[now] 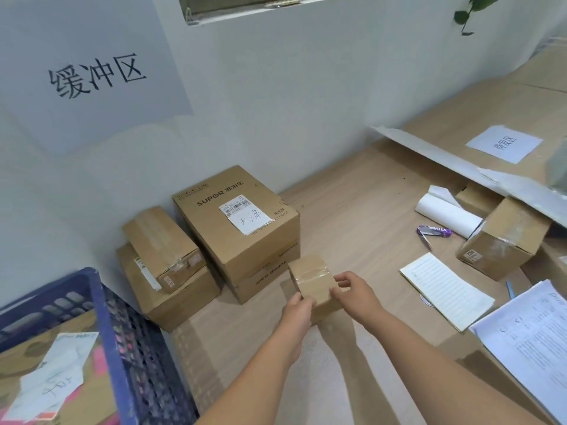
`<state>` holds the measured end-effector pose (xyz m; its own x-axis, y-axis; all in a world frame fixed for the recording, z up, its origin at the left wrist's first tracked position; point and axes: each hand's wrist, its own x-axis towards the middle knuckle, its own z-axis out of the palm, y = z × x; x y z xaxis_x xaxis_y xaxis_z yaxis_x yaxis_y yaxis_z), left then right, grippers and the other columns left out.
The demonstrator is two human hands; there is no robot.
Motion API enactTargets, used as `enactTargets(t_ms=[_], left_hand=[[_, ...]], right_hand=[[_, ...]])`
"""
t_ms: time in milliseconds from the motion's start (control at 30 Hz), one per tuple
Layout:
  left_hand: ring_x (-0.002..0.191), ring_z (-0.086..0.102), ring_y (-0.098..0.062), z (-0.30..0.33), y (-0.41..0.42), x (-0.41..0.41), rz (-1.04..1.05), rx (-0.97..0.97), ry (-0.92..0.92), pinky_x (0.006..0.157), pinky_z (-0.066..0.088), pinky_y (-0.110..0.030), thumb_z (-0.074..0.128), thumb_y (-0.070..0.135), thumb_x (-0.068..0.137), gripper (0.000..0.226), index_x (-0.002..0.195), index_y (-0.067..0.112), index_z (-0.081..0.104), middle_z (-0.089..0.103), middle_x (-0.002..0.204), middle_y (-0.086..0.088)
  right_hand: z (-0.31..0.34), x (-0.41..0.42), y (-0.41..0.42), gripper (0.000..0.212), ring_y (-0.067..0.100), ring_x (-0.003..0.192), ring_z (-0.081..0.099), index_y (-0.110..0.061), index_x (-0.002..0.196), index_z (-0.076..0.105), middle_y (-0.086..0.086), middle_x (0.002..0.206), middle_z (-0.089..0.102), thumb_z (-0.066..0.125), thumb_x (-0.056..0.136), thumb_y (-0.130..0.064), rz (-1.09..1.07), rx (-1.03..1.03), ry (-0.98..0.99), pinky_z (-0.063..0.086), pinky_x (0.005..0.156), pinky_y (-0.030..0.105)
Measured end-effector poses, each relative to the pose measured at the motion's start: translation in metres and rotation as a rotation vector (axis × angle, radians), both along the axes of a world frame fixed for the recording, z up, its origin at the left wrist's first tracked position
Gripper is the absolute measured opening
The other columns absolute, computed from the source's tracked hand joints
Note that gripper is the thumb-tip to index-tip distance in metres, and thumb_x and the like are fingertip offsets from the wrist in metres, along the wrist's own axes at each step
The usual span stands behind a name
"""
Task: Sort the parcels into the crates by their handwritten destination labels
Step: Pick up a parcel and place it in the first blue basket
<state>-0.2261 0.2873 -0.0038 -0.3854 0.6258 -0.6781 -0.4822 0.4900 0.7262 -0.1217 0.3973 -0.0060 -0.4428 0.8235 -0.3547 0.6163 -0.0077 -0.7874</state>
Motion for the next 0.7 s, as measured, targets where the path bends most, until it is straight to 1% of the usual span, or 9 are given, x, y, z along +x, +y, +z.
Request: enactTargets(t_ms=[33, 100, 167, 233, 367, 467, 567, 633, 700], left_hand=[[0.108, 0.069, -0.022, 0.010, -0.004, 0.001, -0.003, 0.029, 0.021, 0.102, 0.051, -0.046, 0.056, 0.018, 0.077, 0.037, 0.109, 0.029, 0.070, 0.076, 0.110, 0.001], [0.103, 0.069, -0.015, 0.036, -0.013, 0.003, -0.008, 0.041, 0.066, 0.090, 0.056, -0.036, 0.056, 0.015, 0.088, 0.031, 0.111, 0.032, 0.068, 0.075, 0.110, 0.005], [0.104, 0.065, -0.009, 0.061, -0.023, 0.002, 0.006, 0.047, 0.093, 0.079, 0.050, -0.026, 0.055, 0.017, 0.093, 0.030, 0.115, 0.034, 0.065, 0.073, 0.111, 0.010], [0.111, 0.062, -0.008, 0.083, -0.035, -0.002, 0.010, 0.055, 0.140, 0.084, 0.047, -0.026, 0.056, 0.023, 0.092, 0.031, 0.119, 0.037, 0.062, 0.070, 0.116, 0.011], [0.110, 0.062, -0.009, 0.132, -0.065, -0.009, 0.019, 0.115, 0.253, 0.091, 0.049, -0.028, 0.061, 0.030, 0.085, 0.033, 0.118, 0.032, 0.061, 0.069, 0.117, 0.009], [0.108, 0.064, -0.010, 0.170, -0.099, -0.013, 0.027, 0.175, 0.354, 0.098, 0.049, -0.031, 0.058, 0.023, 0.091, 0.027, 0.118, 0.025, 0.060, 0.070, 0.115, 0.005], [0.102, 0.065, -0.012, 0.207, -0.146, -0.013, 0.062, 0.234, 0.397, 0.093, 0.050, -0.029, 0.055, 0.018, 0.095, 0.025, 0.119, 0.022, 0.058, 0.069, 0.113, 0.005], [0.105, 0.065, -0.014, 0.230, -0.185, -0.012, 0.078, 0.266, 0.430, 0.090, 0.051, -0.029, 0.055, 0.018, 0.096, 0.020, 0.115, 0.025, 0.057, 0.068, 0.114, 0.004], [0.111, 0.064, -0.016, 0.249, -0.231, -0.011, 0.096, 0.293, 0.478, 0.093, 0.050, -0.031, 0.055, 0.019, 0.097, 0.016, 0.108, 0.031, 0.056, 0.068, 0.114, 0.005]], right_hand=[[0.006, 0.001, -0.004, 0.016, 0.015, 0.105, 0.064, -0.019, 0.106, 0.063, -0.004, 0.111, 0.065, 0.065, 0.091, -0.020, -0.019, 0.003, 0.035, 0.052, 0.090, 0.034], [0.021, 0.002, -0.013, 0.012, 0.014, 0.100, 0.067, -0.021, 0.102, 0.063, -0.008, 0.111, 0.066, 0.065, 0.090, -0.019, -0.061, 0.007, 0.111, 0.053, 0.086, 0.033], [0.038, 0.004, -0.024, 0.011, 0.012, 0.092, 0.068, -0.022, 0.100, 0.064, -0.011, 0.110, 0.067, 0.065, 0.090, -0.018, -0.094, 0.023, 0.179, 0.050, 0.076, 0.027], [0.059, 0.003, -0.038, 0.011, 0.010, 0.090, 0.067, -0.025, 0.100, 0.064, -0.013, 0.109, 0.067, 0.065, 0.091, -0.018, -0.109, 0.050, 0.228, 0.046, 0.071, 0.023], [0.110, -0.002, -0.070, 0.014, 0.012, 0.091, 0.067, -0.027, 0.102, 0.064, -0.014, 0.107, 0.068, 0.064, 0.091, -0.018, -0.123, 0.103, 0.336, 0.046, 0.070, 0.024], [0.155, -0.004, -0.105, 0.017, 0.013, 0.091, 0.067, -0.027, 0.104, 0.065, -0.016, 0.106, 0.069, 0.064, 0.089, -0.018, -0.128, 0.147, 0.404, 0.047, 0.068, 0.024], [0.197, -0.005, -0.151, 0.019, 0.009, 0.087, 0.066, -0.025, 0.105, 0.065, -0.016, 0.105, 0.069, 0.065, 0.088, -0.017, -0.113, 0.213, 0.444, 0.045, 0.067, 0.023], [0.223, -0.004, -0.190, 0.021, 0.009, 0.086, 0.066, -0.025, 0.105, 0.065, -0.014, 0.104, 0.069, 0.066, 0.086, -0.015, -0.097, 0.262, 0.475, 0.047, 0.070, 0.024], [0.246, -0.002, -0.234, 0.022, 0.008, 0.085, 0.065, -0.023, 0.104, 0.066, -0.012, 0.102, 0.070, 0.068, 0.085, -0.012, -0.073, 0.307, 0.514, 0.048, 0.070, 0.024]])
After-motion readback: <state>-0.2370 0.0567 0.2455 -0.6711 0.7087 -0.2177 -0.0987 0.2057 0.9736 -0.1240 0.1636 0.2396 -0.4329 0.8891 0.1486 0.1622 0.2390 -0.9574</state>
